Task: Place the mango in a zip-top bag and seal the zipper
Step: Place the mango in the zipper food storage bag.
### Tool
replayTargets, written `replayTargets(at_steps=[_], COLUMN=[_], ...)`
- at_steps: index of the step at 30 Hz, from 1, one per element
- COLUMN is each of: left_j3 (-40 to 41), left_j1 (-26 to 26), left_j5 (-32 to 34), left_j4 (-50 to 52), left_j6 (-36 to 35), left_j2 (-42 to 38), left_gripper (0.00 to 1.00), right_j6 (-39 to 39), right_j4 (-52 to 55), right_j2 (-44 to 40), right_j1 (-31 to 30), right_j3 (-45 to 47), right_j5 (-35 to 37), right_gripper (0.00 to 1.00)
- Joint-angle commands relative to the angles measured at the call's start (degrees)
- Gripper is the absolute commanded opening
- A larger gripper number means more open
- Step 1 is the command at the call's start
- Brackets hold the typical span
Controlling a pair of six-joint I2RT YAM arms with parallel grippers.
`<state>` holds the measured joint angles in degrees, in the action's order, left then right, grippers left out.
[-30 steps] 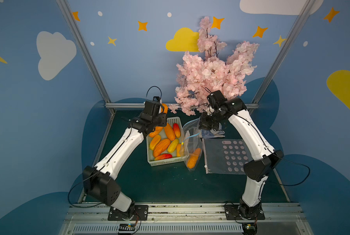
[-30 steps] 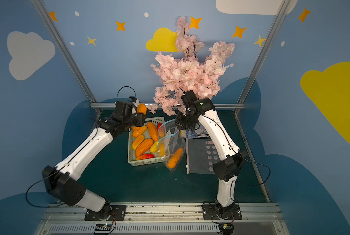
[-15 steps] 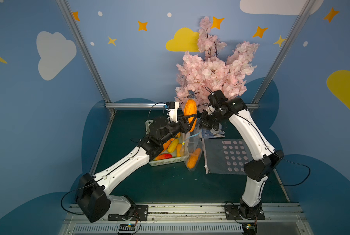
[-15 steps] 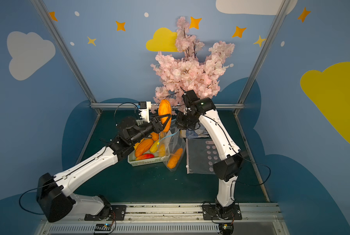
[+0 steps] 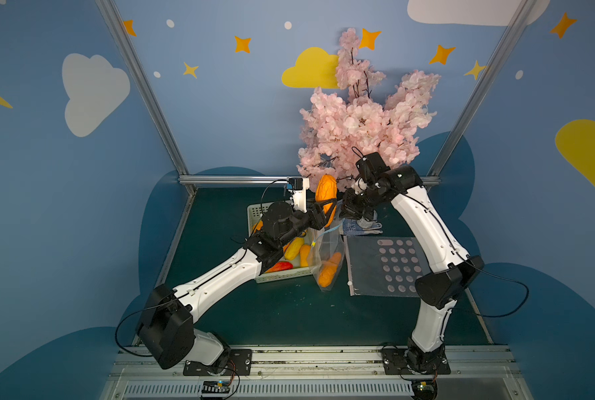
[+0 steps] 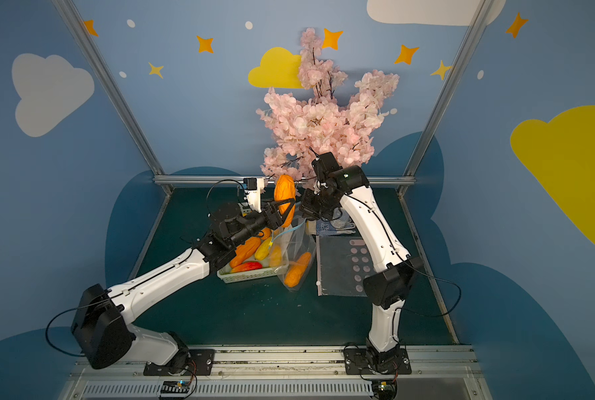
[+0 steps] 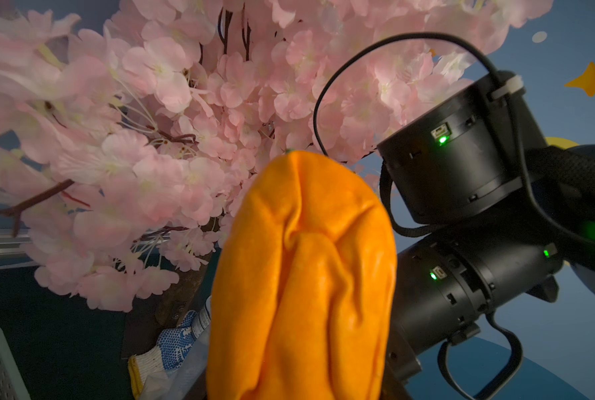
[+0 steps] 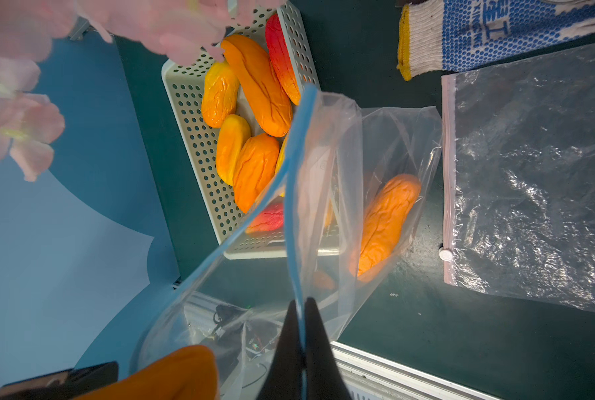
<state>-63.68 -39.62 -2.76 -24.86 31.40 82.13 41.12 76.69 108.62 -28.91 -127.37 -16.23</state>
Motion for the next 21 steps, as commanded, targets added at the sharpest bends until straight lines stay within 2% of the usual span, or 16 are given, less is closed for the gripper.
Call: replayTargets(at_steps=[1, 7, 12, 13, 17, 19, 21], left_j3=[1.88, -0.45, -1.73, -2.62, -7.62, -11.11, -13.66], left_j1=[-0.51, -0.94, -1.9, -2.18, -2.62, -2.02, 2.0], left_j5=[2.46, 1.68, 2.63, 2.95, 7.23, 13.66, 17.4], left_j4=[1.73, 5.36, 10.0, 12.02, 24.6, 36.69, 51.68], left_j6=[-4.28, -6.86, -6.5, -6.37, -4.97, -2.96, 2.97], left_j2=[-1.18, -1.0, -4.74, -5.71, -9.45, -10.86, -11.08], left_gripper=[0.54, 0.71, 0.98, 1.0, 1.0, 0.99, 0.93], right_j6=[-0.35, 0.09, -0.25, -0.3, -0.28, -0.4, -0.97], right_j4=[-0.51, -0.05, -0.09, 0.02, 0.21, 0.37, 0.68], right_j2=[-2.45, -2.62, -2.89, -2.97, -3.41, -3.67, -3.92], right_j1=[0.25, 0.15, 0.15, 0.16, 0.08, 0.07, -0.1], right_j3=[-1.03, -1.08, -1.33, -1.45, -1.52, -1.77, -2.14], right_j5=[-1.14, -1.36, -0.99, -0.91, -0.48, -0.06, 0.8], right_gripper=[0.0, 0.0, 0.0, 0.0, 0.0, 0.0, 0.0])
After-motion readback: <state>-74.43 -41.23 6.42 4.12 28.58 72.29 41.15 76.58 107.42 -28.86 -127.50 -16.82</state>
